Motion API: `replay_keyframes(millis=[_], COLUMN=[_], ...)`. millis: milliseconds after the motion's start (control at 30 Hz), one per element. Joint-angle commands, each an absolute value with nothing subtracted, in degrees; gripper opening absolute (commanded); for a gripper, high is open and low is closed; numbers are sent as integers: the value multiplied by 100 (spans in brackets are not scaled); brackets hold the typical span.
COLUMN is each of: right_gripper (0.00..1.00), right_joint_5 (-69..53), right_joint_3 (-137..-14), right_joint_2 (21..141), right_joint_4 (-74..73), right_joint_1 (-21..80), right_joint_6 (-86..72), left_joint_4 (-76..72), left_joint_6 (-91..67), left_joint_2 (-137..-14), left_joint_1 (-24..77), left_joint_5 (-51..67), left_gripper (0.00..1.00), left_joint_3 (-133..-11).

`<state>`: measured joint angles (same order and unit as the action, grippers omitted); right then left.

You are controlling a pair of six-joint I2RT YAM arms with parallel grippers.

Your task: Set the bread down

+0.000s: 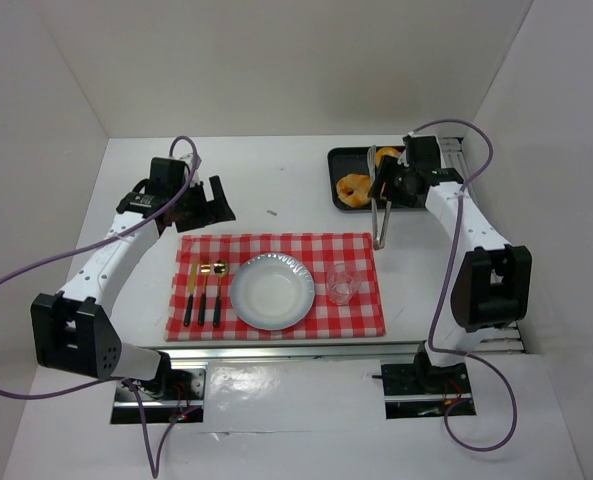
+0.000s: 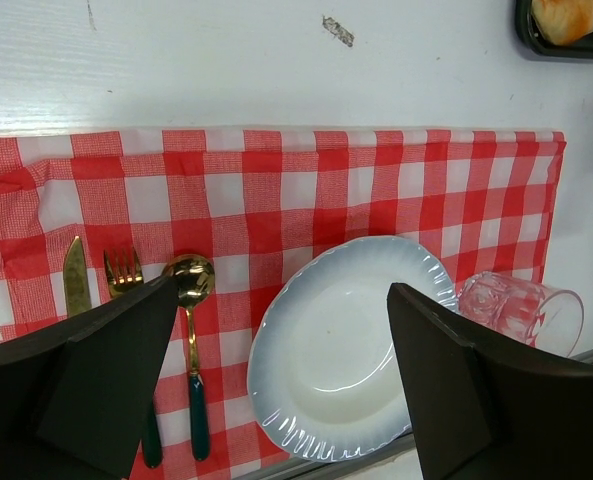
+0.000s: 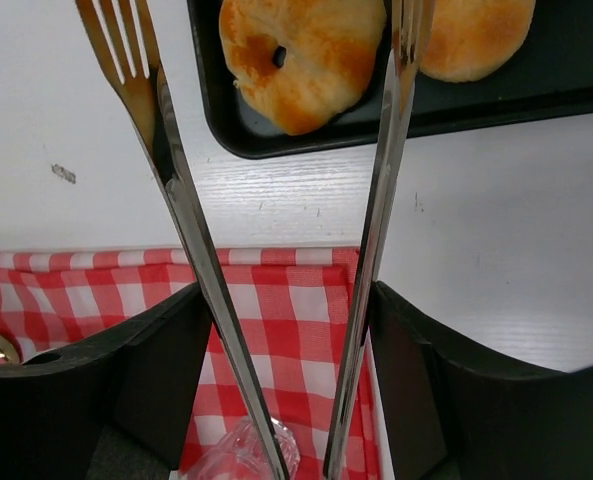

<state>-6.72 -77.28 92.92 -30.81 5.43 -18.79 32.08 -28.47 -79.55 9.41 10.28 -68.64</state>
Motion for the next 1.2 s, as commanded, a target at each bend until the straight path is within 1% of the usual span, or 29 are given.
replay_keyframes(millis=[0,133,233,300,433,467,533,633,767,800,933,1033,1167], right_gripper=[70,71,70,70,70,70,70,70,70,70,70,70,70], right_joint_5=[-1063,-1433,-898,-345,-159,-54,438,1071,1266,1266,1327,1494,1784], right_joint_3=[-7621,-7419,-7357,-7304,-7304,-7486,-7742,-8514,-9420,-9796,-10484,-10670,-10802], right_joint_2=[9141,9088,9027,9026,9026,9087,9456,10220,11134,11510,12356,12804,13096], right_joint_4=[-2927,-2743,-2742,-2803,-2514,-2444,-2443,-2627,-2628,-2628,-2523,-2085,-1654], right_joint_1=[457,203,272,491,1115,1473,1826,2354,2943,3005,3129,3234,3287], right_joint_6=[-1951,-2056,-2057,-2004,-1785,-1784,-1653,-1434,-1099,-1099,-1099,-1169,-1169], left_joint_4=[3067,3067,3067,3067,3067,3067,3067,3067,3067,3067,3120,3120,3120], left_joint_6=[-2786,-2786,-2786,-2786,-2786,-2786,-2786,-2786,-2734,-2733,-2733,-2733,-2681], left_joint_2=[-7989,-7989,-7989,-7937,-7937,-7989,-7989,-7989,-7937,-7937,-7937,-7937,-7989], left_joint_1=[914,914,914,914,914,914,914,914,914,914,914,914,914], left_joint_5=[1169,1169,1169,1169,1169,1169,1169,1169,1046,994,993,940,888], left_gripper=[99,99,99,99,99,99,99,99,99,99,99,99,99], left_joint_3=[-6908,-6908,-6855,-6803,-6803,-6803,-6803,-6803,-6803,-6803,-6855,-6855,-6908])
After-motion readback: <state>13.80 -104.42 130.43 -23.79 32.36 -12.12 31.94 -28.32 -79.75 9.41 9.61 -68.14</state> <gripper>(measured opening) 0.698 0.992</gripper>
